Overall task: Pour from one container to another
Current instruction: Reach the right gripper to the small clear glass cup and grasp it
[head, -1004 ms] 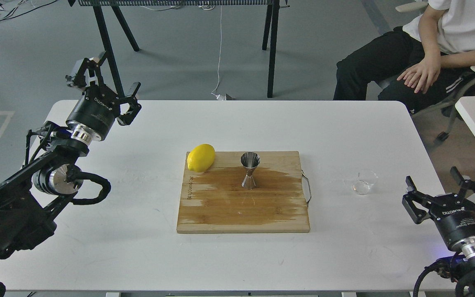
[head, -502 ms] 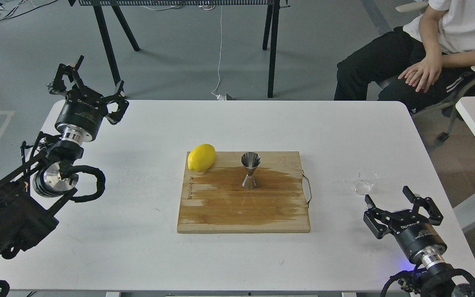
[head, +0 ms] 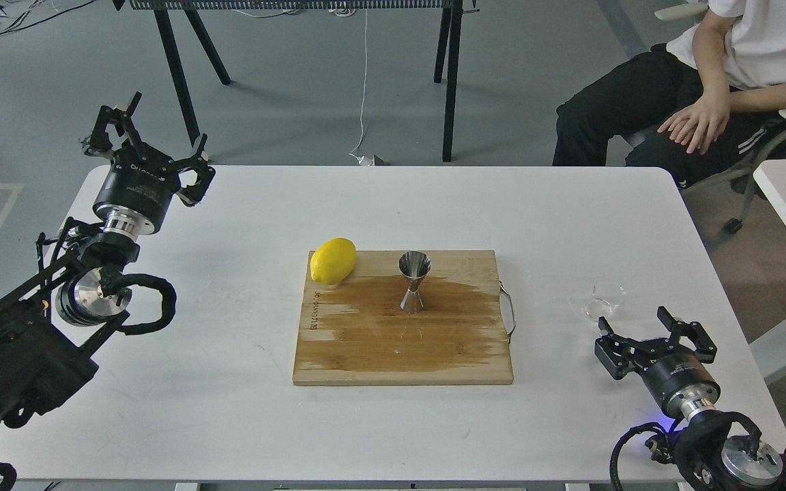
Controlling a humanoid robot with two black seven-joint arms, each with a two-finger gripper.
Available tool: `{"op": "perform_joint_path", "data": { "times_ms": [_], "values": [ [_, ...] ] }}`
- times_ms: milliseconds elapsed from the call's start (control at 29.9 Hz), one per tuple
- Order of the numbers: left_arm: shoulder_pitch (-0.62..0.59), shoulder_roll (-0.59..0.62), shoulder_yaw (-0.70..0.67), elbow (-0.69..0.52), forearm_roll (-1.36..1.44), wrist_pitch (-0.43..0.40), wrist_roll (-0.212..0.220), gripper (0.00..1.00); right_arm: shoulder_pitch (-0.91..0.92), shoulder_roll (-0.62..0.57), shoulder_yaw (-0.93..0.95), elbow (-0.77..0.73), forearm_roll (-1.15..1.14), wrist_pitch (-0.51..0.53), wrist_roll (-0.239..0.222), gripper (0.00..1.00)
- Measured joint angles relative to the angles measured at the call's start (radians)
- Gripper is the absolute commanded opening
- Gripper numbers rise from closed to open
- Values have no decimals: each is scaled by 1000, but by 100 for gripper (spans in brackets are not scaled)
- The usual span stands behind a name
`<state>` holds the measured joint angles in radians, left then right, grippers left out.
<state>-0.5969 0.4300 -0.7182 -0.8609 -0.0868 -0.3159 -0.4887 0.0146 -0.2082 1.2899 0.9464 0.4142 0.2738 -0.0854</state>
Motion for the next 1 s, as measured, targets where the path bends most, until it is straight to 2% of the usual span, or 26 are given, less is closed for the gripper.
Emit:
{"op": "perform_joint_path", "data": {
  "times_ms": [167, 401, 602, 903, 1004],
  "values": [
    [-27, 6, 6, 3, 1, 0, 0, 100, 86, 34, -1, -97, -1, -47, 1, 84],
    [-36, 10, 6, 3, 1, 0, 1, 100, 161, 72, -4, -193, -2, -59, -6, 73],
    [-38, 10, 8, 3, 2, 0, 1, 100, 170, 82, -4, -209, -3, -59, -10, 66],
    [-53, 11, 9, 4, 2, 1, 1, 100, 180, 82, -5, -212, -3, -59, -12, 64],
    [-54, 12, 9, 5, 2, 1, 1, 100, 183, 82, -9, -212, -4, -58, -13, 54]
  ]
}}
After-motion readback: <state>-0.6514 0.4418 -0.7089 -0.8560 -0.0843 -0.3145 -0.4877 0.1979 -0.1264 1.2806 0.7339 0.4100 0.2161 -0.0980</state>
